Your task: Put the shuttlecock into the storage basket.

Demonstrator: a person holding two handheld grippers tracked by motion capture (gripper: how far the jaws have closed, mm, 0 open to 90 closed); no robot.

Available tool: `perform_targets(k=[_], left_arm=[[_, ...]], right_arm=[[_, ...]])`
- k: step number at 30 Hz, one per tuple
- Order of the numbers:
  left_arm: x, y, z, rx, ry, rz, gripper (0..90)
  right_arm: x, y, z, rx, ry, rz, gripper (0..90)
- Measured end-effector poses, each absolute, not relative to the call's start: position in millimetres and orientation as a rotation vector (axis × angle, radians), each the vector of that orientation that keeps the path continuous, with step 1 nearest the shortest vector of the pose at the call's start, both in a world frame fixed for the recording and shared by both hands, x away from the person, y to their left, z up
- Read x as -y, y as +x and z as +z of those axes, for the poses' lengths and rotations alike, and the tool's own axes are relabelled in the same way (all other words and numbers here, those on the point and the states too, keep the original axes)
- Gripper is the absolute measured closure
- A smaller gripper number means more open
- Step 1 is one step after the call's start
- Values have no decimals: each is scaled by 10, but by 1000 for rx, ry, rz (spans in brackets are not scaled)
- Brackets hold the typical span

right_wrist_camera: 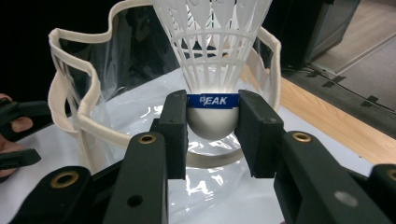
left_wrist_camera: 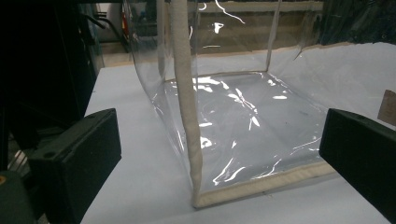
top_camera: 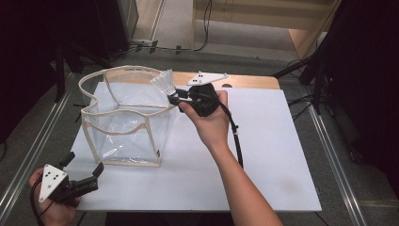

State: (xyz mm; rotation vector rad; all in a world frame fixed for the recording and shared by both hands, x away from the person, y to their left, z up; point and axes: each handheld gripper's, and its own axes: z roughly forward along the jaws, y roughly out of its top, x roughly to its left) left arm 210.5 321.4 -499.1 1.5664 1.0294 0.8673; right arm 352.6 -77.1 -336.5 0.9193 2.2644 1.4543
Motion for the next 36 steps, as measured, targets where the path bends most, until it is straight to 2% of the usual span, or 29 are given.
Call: perform_targets(k=[1,3,6,9,10,14,16,17,36], left_arm=[[-3215,2106,-4991,-1030,1565,867,0],[-3215,2106,-4991,-1031,1564,866,0],[-3215,2105,-4991,-1031,1567,867,0],[-3214,2105,-4991,-1030,1570,869,0],[-3213,2105,-4991,-1030,1569,870,0],[-3212,2105,-4991,-1031,1570,871,0],[-3211,2105,-4992,-1030,1570,872,0],[-3211,2105,-4992,-1030,1570,873,0],[-3213,2099,-4989,-1029,1569,867,0]], right_arm=[[768,3527,-3368,-2268,918,1456,576],[769,3527,-3373,-2282,928,1454,387],[802,3516,-3377,-2283,930,1442,255],[867,3509,-3376,-2284,917,1479,159],[897,3504,-3384,-2302,890,1510,97],[991,3450,-3410,-2270,875,1517,83],[1028,3429,-3435,-2264,874,1515,4],[1050,3419,-3451,-2260,874,1516,0],[1488,3230,-3683,-2164,933,1484,0]])
